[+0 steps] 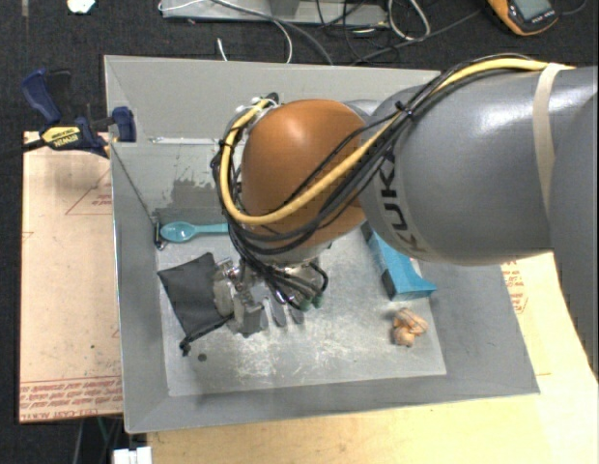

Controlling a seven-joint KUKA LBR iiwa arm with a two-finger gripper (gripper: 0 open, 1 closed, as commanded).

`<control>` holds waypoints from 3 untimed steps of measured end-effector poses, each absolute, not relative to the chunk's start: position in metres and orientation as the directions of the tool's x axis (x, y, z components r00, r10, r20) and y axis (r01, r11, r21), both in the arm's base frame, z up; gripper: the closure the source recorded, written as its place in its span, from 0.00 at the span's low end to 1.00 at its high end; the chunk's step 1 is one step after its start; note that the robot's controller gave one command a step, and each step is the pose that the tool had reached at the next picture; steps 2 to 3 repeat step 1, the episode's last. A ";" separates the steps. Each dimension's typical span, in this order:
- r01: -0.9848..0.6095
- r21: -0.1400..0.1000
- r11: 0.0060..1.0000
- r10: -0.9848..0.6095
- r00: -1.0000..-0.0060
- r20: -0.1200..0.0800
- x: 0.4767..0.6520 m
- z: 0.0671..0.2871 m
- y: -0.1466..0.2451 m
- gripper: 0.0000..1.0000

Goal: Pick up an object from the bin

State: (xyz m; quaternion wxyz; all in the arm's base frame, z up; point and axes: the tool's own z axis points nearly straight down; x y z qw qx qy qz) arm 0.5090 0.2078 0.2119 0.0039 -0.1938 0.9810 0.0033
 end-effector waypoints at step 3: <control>-0.380 0.005 0.925 -0.380 -0.925 -0.006 0.509 0.216 0.208 1.00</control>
Offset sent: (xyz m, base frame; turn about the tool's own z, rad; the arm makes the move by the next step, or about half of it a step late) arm -0.0006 -0.0001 0.0224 0.0003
